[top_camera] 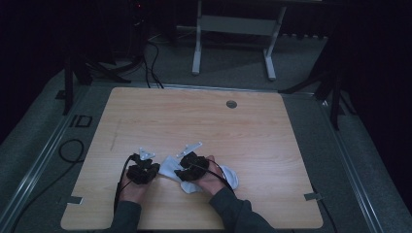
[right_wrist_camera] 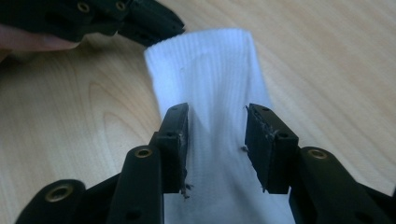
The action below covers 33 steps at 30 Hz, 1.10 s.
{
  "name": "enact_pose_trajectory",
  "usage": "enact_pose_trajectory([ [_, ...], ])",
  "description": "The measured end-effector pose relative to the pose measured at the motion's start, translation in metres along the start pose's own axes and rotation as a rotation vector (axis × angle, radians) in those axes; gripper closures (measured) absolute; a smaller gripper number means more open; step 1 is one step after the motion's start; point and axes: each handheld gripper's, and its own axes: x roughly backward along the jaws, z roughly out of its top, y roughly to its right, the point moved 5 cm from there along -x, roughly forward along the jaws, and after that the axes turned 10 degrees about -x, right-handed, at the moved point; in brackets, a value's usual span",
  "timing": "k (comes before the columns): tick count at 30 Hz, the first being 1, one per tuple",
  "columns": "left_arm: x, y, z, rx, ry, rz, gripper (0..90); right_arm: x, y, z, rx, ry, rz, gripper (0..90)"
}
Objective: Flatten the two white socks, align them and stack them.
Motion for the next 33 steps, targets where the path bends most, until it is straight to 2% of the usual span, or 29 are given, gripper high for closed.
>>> enact_pose_trajectory([
  [4, 0.000, 0.001, 0.000, -0.004, -0.002, -0.002, 86.3, 0.003, 0.001, 0.002, 0.006, 0.003, -0.010, 79.6],
  [7, 0.000, 0.002, 0.000, -0.005, -0.002, -0.001, 86.8, 0.004, 0.001, 0.002, 0.013, 0.009, -0.011, 84.0],
  [13, 0.000, 0.002, 0.001, -0.007, -0.003, -0.003, 87.1, 0.012, -0.001, 0.005, 0.002, 0.050, 0.003, 84.4],
  [20, 0.000, 0.002, 0.001, -0.006, -0.003, -0.003, 87.1, 0.012, 0.004, 0.007, -0.024, 0.074, -0.021, 83.9],
  [25, 0.000, 0.002, 0.001, -0.006, -0.003, -0.004, 87.1, 0.001, 0.004, 0.003, -0.023, 0.027, -0.011, 83.2],
  [29, 0.000, 0.002, 0.000, -0.008, -0.004, -0.003, 87.1, 0.002, 0.002, 0.003, -0.022, 0.037, -0.006, 82.7],
  [33, 0.000, 0.002, 0.001, -0.007, -0.002, -0.002, 87.0, -0.002, 0.005, 0.001, -0.025, 0.013, -0.016, 76.9],
])
